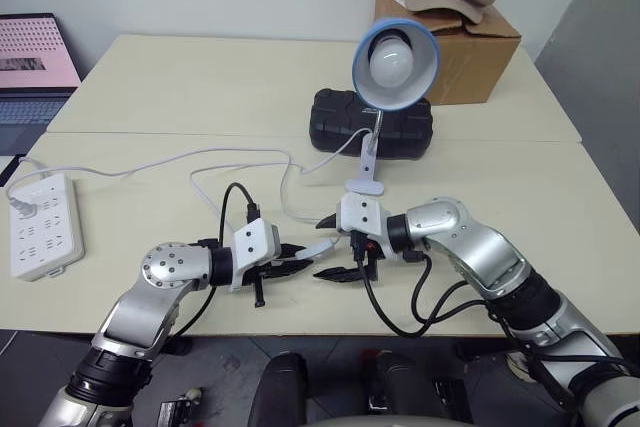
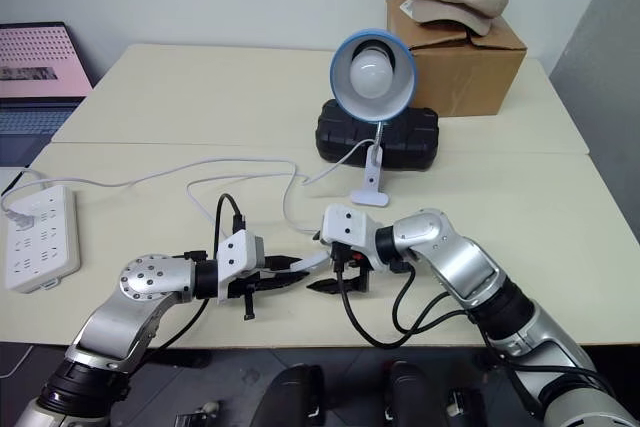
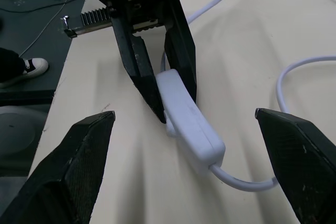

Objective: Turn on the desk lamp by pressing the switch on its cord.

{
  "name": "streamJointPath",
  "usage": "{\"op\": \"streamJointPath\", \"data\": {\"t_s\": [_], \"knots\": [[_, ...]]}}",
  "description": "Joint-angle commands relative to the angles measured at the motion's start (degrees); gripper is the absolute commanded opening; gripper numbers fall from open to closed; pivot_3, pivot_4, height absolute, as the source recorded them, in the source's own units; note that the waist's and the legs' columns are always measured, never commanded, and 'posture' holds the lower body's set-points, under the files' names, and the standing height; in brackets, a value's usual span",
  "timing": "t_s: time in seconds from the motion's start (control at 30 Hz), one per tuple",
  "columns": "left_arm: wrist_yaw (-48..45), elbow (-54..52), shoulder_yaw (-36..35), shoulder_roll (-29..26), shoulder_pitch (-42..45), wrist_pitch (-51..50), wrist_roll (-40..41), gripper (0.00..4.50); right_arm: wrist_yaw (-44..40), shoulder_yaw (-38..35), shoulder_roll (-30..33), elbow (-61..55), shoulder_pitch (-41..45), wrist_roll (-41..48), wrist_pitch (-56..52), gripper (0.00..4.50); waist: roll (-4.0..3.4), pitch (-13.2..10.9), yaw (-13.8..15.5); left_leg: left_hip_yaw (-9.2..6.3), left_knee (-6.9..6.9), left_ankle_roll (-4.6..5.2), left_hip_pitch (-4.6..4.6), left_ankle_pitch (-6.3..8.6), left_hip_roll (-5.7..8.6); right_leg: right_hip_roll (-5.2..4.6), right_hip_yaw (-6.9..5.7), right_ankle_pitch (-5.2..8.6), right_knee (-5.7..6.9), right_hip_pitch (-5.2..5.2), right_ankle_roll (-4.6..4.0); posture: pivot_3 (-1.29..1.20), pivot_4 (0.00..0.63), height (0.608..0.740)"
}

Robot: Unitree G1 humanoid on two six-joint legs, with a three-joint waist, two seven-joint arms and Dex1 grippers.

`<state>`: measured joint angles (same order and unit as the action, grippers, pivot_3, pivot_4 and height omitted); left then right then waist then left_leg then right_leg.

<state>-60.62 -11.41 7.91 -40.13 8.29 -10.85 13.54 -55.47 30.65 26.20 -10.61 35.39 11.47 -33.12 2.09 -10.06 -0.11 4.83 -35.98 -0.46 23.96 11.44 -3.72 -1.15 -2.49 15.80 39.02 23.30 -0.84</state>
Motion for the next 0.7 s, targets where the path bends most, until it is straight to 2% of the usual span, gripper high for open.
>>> {"op": "streamJointPath", "data": {"t_s": [0.03,0.07,0.17,0.6,0.7], "knots": [[0.2,-2.3,-1.0,0.0,0.3,0.1,1.0,0.42,-1.2,-0.4,-0.1,-0.1,1.2,-1.0,1.6,4.50,0.00,0.0,0.0,0.00,0.00,0.00,0.00,0.00,0.00,0.00,0.00,0.00,0.00,0.00,0.00,0.00,0.150,0.740],[0.3,-2.4,-0.9,0.1,0.3,0.1,1.0,0.42,-1.4,-0.4,-0.1,0.1,1.2,-1.3,1.8,4.50,0.00,0.0,0.0,0.00,0.00,0.00,0.00,0.00,0.00,0.00,0.00,0.00,0.00,0.00,0.00,0.00,0.150,0.740],[0.6,-2.5,-0.9,0.4,0.4,0.4,1.0,0.42,-1.8,-0.3,-0.1,1.2,1.3,-2.5,2.9,4.02,0.00,0.0,0.0,0.00,0.00,0.00,0.00,0.00,0.00,0.00,0.00,0.00,0.00,0.00,0.00,0.00,0.150,0.740],[0.5,-3.1,-0.8,0.7,0.6,0.2,0.9,0.42,-3.0,-0.6,-0.9,2.5,1.3,-4.8,5.0,1.24,0.00,0.0,0.0,0.00,0.00,0.00,0.00,0.00,0.00,0.00,0.00,0.00,0.00,0.00,0.00,0.00,0.150,0.740],[0.5,-3.0,-0.7,0.7,0.7,0.3,0.8,0.42,-3.4,-0.9,-1.2,2.4,1.1,-5.0,4.9,0.91,0.00,0.0,0.0,0.00,0.00,0.00,0.00,0.00,0.00,0.00,0.00,0.00,0.00,0.00,0.00,0.00,0.150,0.740]]}}
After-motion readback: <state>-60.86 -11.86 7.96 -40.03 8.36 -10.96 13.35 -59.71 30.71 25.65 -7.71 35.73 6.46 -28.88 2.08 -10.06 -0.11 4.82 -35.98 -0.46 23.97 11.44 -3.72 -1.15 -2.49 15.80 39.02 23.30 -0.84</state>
